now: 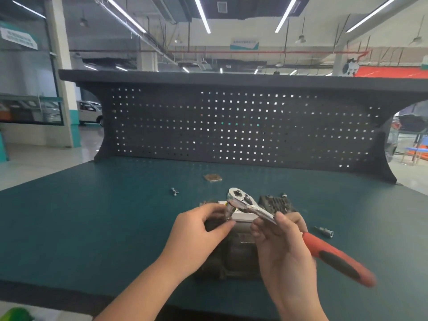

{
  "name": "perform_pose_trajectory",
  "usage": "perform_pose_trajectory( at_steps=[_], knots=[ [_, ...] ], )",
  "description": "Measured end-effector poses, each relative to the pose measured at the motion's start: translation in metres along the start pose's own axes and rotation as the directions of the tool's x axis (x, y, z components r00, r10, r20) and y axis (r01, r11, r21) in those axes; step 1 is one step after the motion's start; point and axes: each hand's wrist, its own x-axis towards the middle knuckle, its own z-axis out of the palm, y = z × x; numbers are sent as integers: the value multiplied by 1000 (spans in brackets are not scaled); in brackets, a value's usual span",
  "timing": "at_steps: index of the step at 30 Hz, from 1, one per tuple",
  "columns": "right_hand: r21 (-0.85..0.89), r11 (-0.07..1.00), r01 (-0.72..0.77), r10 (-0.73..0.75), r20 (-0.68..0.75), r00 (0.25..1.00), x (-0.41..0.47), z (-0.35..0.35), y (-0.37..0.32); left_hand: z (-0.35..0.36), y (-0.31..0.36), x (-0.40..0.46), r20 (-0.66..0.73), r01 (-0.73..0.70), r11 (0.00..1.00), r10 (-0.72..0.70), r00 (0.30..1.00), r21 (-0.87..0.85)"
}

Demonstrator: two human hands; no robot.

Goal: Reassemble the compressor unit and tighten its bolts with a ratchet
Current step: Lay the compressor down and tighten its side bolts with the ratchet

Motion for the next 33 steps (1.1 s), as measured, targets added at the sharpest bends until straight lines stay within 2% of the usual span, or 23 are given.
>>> perform_pose_trajectory(
  at_steps=[3,7,14,28,33],
  knots=[
    [20,1000,6,-7,26,1000,-3,-1,1,2,-4,0,-21,-36,996,38,999,78],
    [53,998,26,-27,24,999,0,-2,-2,8,-6,0,-124,-103,976,129,984,193],
    [47,999,16,-17,26,1000,5,-2,-3,10,-8,1,-163,-137,965,176,971,226],
    [6,1000,8,-8,36,999,16,-6,1,17,-15,11,-177,-100,965,145,974,243],
    [18,995,-93,93,26,995,50,-12,0,24,-21,32,-141,-76,965,114,983,252]
  ],
)
